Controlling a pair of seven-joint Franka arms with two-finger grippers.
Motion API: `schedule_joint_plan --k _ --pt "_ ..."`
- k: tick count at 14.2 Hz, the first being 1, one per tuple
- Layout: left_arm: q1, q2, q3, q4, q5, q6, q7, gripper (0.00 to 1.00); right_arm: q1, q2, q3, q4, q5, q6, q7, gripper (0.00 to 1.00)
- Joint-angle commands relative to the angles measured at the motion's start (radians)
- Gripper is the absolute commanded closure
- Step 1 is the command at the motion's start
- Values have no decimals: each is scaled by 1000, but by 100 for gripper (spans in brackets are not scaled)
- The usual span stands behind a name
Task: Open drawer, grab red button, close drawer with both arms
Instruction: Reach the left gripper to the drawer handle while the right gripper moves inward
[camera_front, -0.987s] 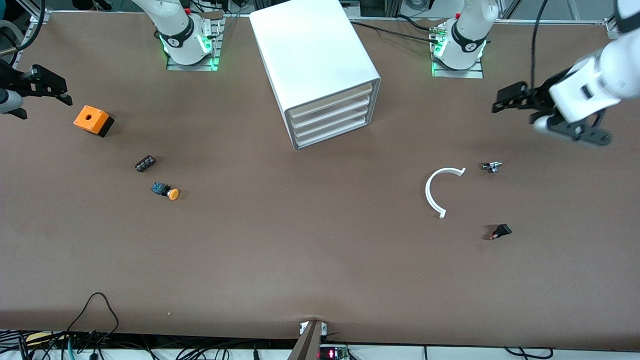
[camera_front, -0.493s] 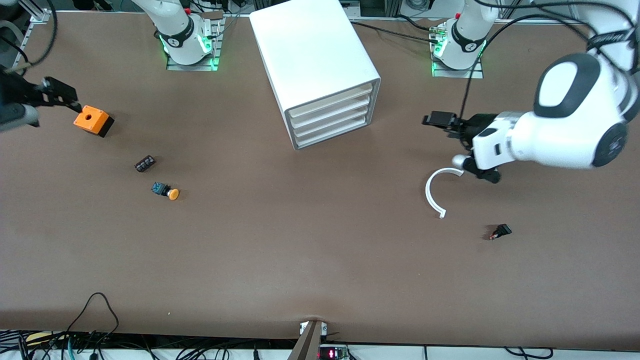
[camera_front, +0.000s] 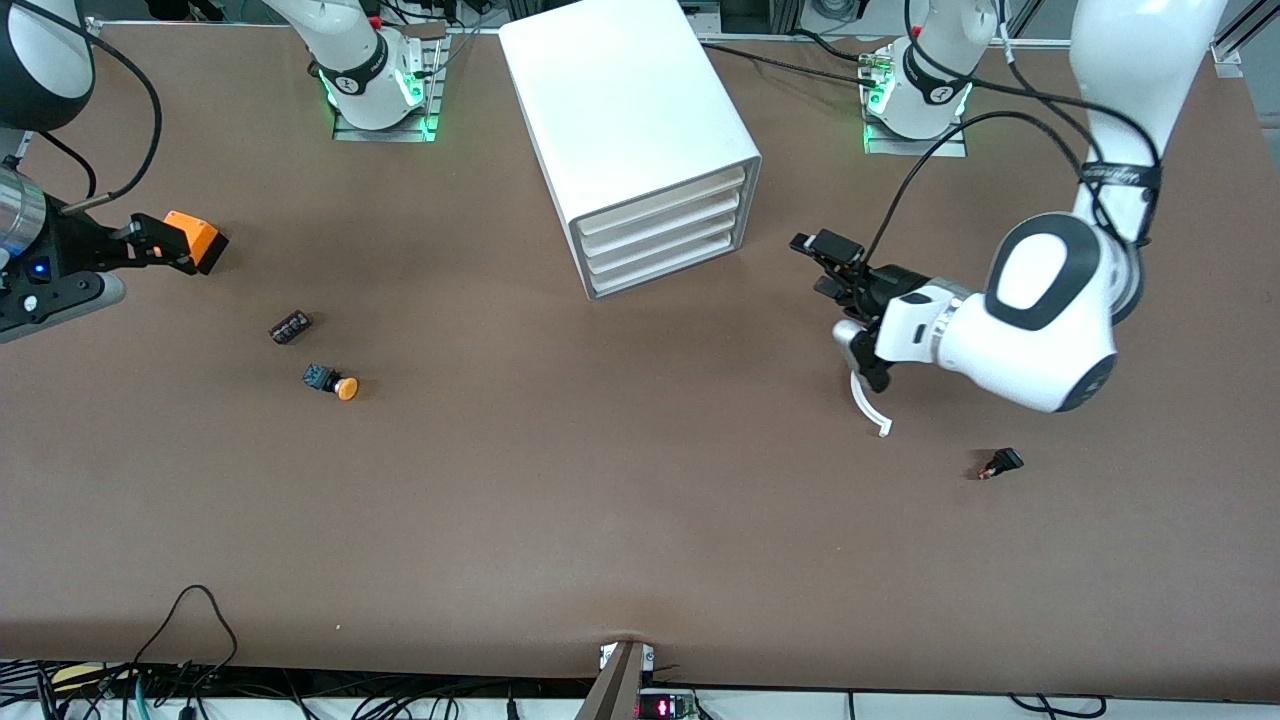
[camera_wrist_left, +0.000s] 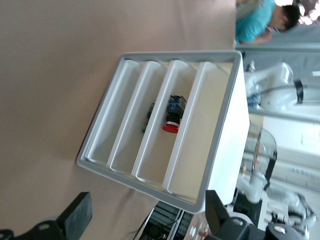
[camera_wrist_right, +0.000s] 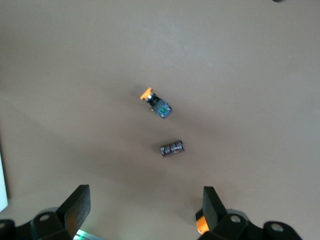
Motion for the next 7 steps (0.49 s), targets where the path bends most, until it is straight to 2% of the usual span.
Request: schedule_joint_plan --k 1,2,4,7 --pt "9 52 -11 -20 -51 -1 146 0 6 49 -3 37 79 4 -18 0" --pt "15 59 -11 -32 -67 1 197 0 7 66 -2 63 91 4 -20 0" --pt "22 133 -11 -49 -82 20 385 0 53 72 0 78 52 4 -20 0" --pt "12 168 -11 -158 -260 108 582 0 73 75 1 78 59 19 -35 0"
